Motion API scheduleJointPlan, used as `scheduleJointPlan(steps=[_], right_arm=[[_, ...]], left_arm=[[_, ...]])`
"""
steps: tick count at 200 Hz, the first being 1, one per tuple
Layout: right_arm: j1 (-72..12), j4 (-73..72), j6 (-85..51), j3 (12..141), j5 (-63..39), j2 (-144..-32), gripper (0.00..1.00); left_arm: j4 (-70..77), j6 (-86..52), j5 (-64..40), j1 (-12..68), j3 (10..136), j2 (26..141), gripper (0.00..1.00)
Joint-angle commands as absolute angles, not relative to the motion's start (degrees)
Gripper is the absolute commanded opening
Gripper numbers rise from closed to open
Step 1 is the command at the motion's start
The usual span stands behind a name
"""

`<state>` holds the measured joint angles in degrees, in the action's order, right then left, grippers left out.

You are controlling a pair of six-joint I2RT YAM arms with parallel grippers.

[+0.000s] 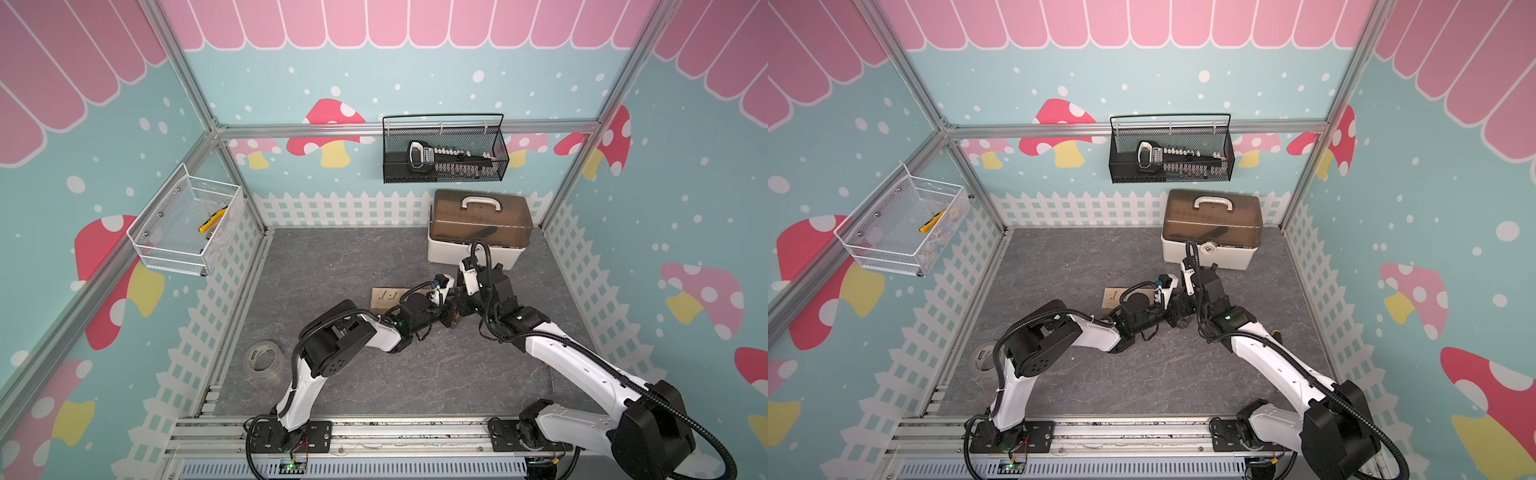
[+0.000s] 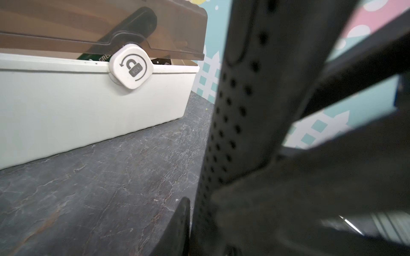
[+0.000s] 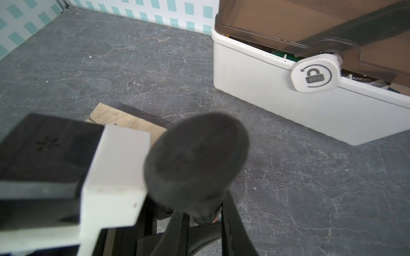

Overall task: Use a claw hammer to pull out a nail
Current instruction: Pick up the hammer at the center of the board.

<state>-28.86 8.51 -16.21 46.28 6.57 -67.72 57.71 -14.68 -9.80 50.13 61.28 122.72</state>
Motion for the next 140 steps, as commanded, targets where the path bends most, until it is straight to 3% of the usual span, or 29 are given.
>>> scheduleJointPlan(steps=[1, 33, 53, 66, 80, 101, 126, 140], right_arm=[[-28.66, 9.54, -19.65, 45.97, 6.30, -65.37, 0.13], [-28.52, 8.47, -20.24, 43.88, 6.30, -62.19, 0.36], [-28.46, 5.45, -18.90, 40.52, 5.07, -58.62, 0.58], [-28.44, 3.43, -17.48, 38.37, 4.28, -55.84, 0.81], [-28.47, 0.47, -15.30, 35.89, 2.98, -53.13, 0.93], [-28.46, -0.21, -12.58, 35.20, 1.63, -52.01, 0.93], [-28.47, -0.34, -10.32, 36.09, -0.68, -53.25, 0.81], [-28.39, -0.09, -9.75, 37.01, -1.06, -54.41, 0.80]], left_arm=[[61.82, -14.71, -8.81, 49.83, 60.33, 122.64, 0.16], [62.38, -14.72, -11.44, 49.05, 57.61, 119.84, 0.00], [62.28, -14.07, -12.92, 48.92, 55.56, 117.52, 0.00], [61.93, -13.76, -14.45, 48.53, 54.51, 116.26, 0.00], [61.08, -13.42, -16.17, 48.21, 53.78, 115.00, 0.00], [60.17, -13.18, -19.38, 47.43, 53.09, 113.53, 0.00], [59.24, -13.32, -25.27, 46.21, 53.00, 112.18, 0.00], [56.85, -12.95, -28.21, 45.64, 53.08, 111.44, 0.00]])
